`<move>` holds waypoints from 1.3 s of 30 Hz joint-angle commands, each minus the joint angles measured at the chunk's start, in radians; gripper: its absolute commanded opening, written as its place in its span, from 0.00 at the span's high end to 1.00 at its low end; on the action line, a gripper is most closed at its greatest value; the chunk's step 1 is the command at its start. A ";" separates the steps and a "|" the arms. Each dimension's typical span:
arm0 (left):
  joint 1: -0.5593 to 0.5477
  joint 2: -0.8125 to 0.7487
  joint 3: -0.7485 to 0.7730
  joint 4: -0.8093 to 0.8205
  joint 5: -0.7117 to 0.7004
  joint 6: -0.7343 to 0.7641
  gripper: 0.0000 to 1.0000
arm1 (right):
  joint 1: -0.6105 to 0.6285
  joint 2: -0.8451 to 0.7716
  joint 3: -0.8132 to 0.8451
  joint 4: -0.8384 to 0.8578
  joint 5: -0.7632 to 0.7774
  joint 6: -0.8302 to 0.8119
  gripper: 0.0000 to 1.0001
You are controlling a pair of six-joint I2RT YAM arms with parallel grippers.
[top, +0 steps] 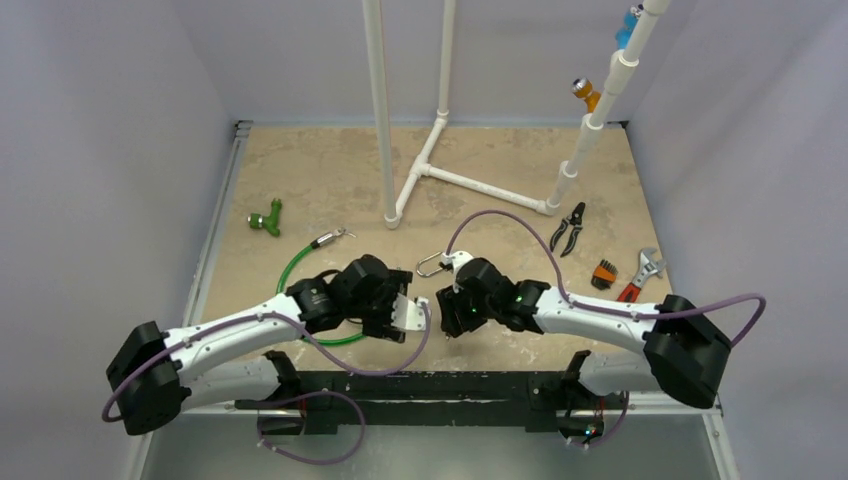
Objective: Unlock with the key
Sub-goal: Place the lock at the center of the board, then pick up the key from the center of the board.
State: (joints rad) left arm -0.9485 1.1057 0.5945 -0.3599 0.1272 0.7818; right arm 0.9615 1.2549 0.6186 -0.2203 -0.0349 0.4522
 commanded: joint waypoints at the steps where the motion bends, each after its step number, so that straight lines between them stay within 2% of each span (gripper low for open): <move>1: 0.011 -0.117 0.152 -0.102 0.049 -0.083 0.13 | 0.042 0.028 0.017 0.005 0.049 -0.003 0.49; 5: 0.014 -0.186 0.266 -0.215 0.101 -0.100 0.12 | 0.083 0.045 0.027 -0.002 0.085 0.006 0.50; 9: 0.015 -0.190 0.386 -0.279 0.132 -0.077 0.12 | 0.113 0.105 0.050 -0.002 0.121 0.016 0.51; 16: 0.016 -0.204 0.472 -0.270 0.138 -0.063 0.11 | 0.142 0.178 0.062 0.009 0.177 0.024 0.61; 21: 0.014 -0.226 0.456 -0.261 0.155 -0.052 0.11 | 0.150 0.206 0.066 0.009 0.193 0.025 0.76; 26: 0.015 -0.236 0.442 -0.256 0.154 -0.042 0.11 | 0.151 0.187 0.080 -0.016 0.211 0.024 0.98; 34: 0.014 -0.249 0.426 -0.257 0.185 -0.097 0.11 | 0.149 0.095 0.130 -0.039 0.197 0.000 1.00; 39: 0.013 -0.269 0.311 -0.105 0.239 -0.113 0.11 | 0.132 -0.054 0.150 -0.001 0.152 -0.044 1.00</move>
State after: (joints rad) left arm -0.9379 0.8482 0.9745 -0.5892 0.2974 0.7071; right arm 1.1049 1.3254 0.7013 -0.2649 0.1387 0.4507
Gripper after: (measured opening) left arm 0.883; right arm 0.005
